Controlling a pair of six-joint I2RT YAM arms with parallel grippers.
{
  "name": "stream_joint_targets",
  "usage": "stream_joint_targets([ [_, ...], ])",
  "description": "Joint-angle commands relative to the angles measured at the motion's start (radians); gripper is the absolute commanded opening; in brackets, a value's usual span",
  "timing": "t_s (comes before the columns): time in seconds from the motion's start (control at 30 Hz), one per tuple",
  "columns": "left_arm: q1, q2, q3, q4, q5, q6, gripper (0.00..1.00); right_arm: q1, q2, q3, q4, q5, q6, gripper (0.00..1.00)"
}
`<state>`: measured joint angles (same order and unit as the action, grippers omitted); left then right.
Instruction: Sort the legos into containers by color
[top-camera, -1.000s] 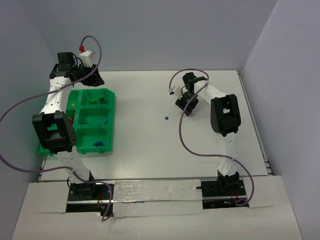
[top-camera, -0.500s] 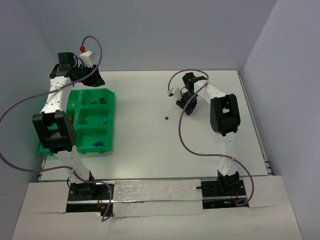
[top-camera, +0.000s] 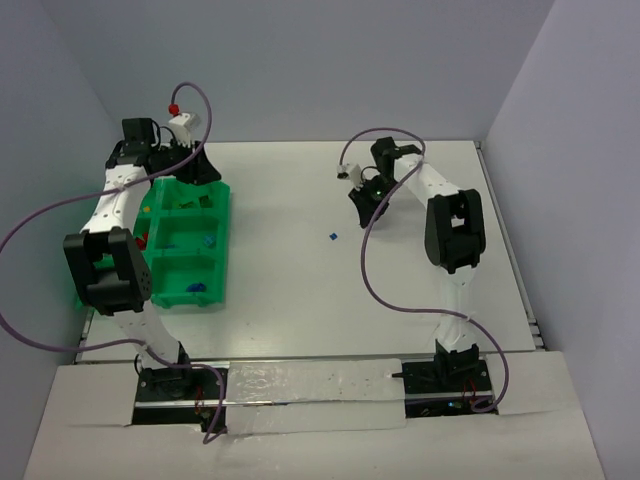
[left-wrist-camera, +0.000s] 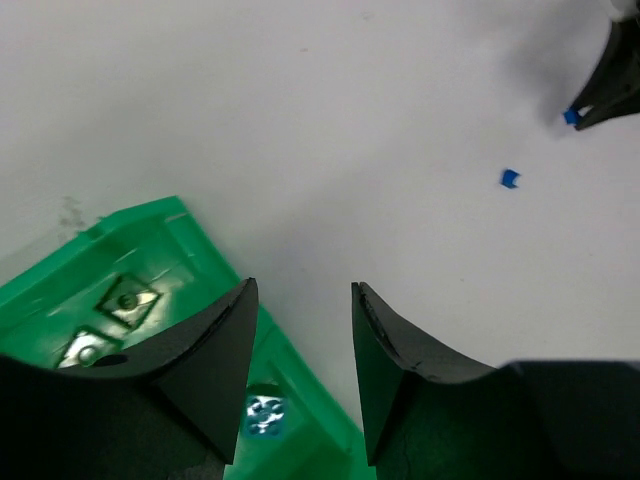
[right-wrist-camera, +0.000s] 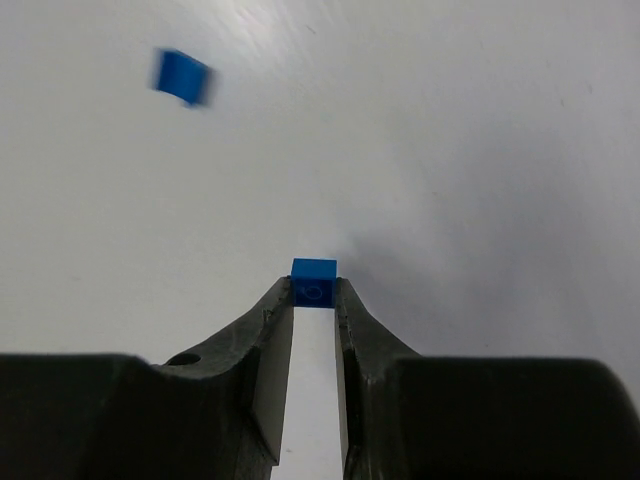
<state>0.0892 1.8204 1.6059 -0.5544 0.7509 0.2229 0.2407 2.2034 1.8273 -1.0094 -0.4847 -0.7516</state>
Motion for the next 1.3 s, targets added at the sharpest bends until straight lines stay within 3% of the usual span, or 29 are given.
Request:
stream_joint_targets([
  [0.0, -0.048, -0.172, -0.150, 0.205, 0.237, 0.039, 0.53, -0.009, -0.126, 0.130, -0.077, -0.459, 0.077, 0.07],
  [0.17, -0.176, -0.248, -0.258, 0.299, 0.302, 0.130, 0.53, 0.009, -0.051, 0.331, -0.166, -0.662, 0.086, 0.05],
  [0.37, -0.375, -0.248, -0.271, 0.309, 0.320, 0.332, 0.53, 0.070, -0.005, 0.439, -0.297, -0.733, -0.003, 0.02],
  [0.6, -0.477, -0.236, -0.267, 0.344, 0.366, 0.451, 0.54, 0.156, -0.059, 0.383, -0.433, -0.703, -0.235, 0.01],
  [0.93, -0.558, -0.326, -0.331, 0.283, 0.370, 0.705, 0.49, 0.188, -0.116, 0.277, -0.434, -0.741, -0.258, 0.00],
  [1.13, -0.560, -0.319, -0.313, 0.084, 0.362, 0.894, 0.46, 0.196, -0.150, 0.207, -0.434, -0.743, -0.285, 0.00],
  [1.27, -0.559, -0.329, -0.328, 0.044, 0.345, 0.950, 0.49, 0.200, -0.161, 0.198, -0.434, -0.738, -0.290, 0.00],
])
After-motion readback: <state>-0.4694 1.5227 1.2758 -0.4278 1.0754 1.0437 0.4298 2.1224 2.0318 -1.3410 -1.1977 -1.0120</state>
